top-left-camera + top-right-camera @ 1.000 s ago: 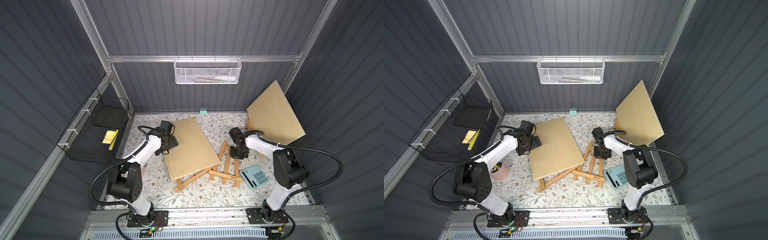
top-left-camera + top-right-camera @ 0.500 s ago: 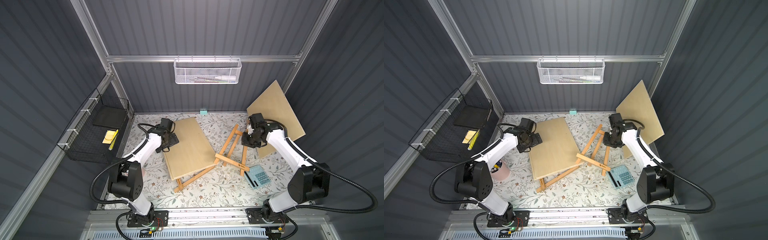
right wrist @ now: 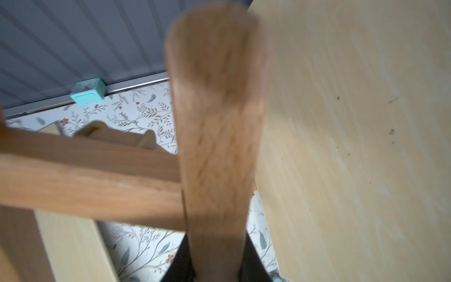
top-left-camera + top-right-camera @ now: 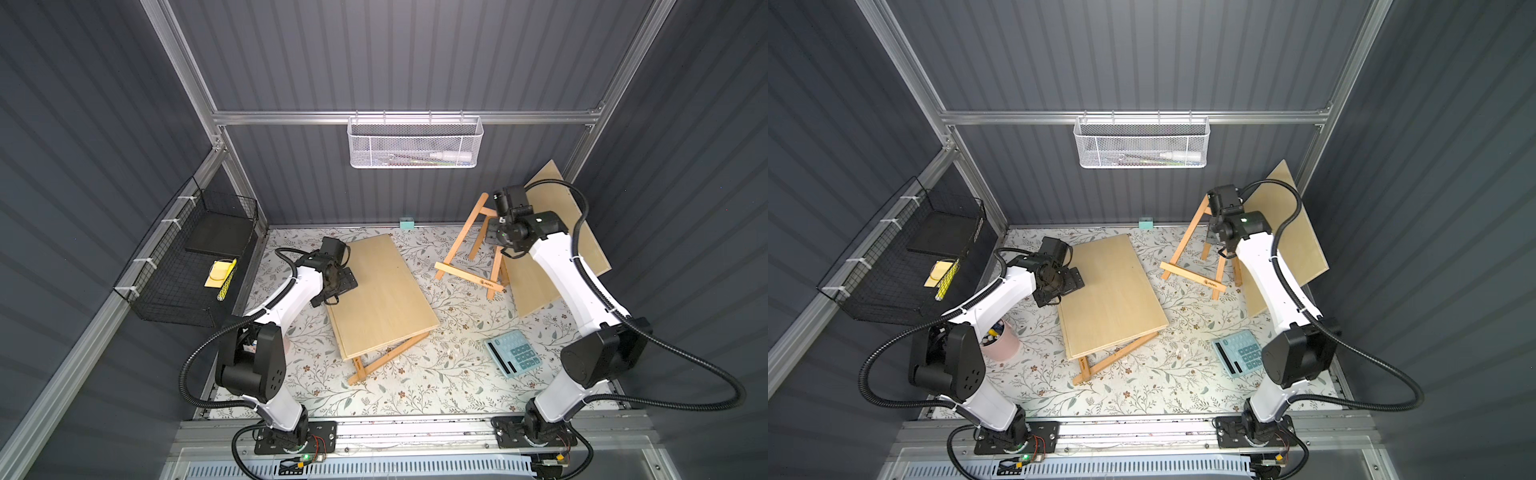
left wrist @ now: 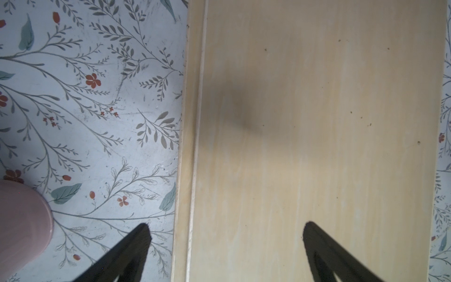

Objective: Assemble the easel
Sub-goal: Place the easel at the center of the board.

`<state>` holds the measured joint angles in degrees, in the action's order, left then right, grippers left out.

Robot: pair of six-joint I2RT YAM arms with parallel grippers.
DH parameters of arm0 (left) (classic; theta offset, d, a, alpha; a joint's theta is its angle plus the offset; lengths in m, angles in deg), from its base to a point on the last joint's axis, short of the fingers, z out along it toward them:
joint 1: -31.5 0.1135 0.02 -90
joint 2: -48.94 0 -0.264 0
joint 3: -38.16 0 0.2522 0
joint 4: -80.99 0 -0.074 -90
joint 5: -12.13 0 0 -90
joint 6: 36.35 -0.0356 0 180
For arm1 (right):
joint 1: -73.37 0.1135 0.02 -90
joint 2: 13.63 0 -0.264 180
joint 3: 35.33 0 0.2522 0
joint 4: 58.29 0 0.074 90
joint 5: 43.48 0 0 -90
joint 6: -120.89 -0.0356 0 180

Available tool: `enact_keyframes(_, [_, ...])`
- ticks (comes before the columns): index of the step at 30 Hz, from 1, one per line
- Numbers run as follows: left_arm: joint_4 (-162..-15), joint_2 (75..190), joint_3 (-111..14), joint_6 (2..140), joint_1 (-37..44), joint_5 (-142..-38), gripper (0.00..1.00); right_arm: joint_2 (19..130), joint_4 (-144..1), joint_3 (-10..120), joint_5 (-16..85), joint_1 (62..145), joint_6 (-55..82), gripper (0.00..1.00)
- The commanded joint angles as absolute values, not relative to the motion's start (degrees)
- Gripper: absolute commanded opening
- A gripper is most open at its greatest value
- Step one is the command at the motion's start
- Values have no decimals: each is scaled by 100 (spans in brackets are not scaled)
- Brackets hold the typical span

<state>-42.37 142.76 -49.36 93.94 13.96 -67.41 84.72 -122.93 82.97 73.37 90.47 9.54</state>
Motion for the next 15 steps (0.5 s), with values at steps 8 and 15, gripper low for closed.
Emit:
enact_keyframes(8, [-3834,13889,-4791,9386,1375,-6615,99,9546,-11059,8625,9450,9077,707,0])
enact_keyframes(15, [-3717,13794,-4788,9381,1375,-6548,99,10169,-10909,8766,9518,9086,210,0])
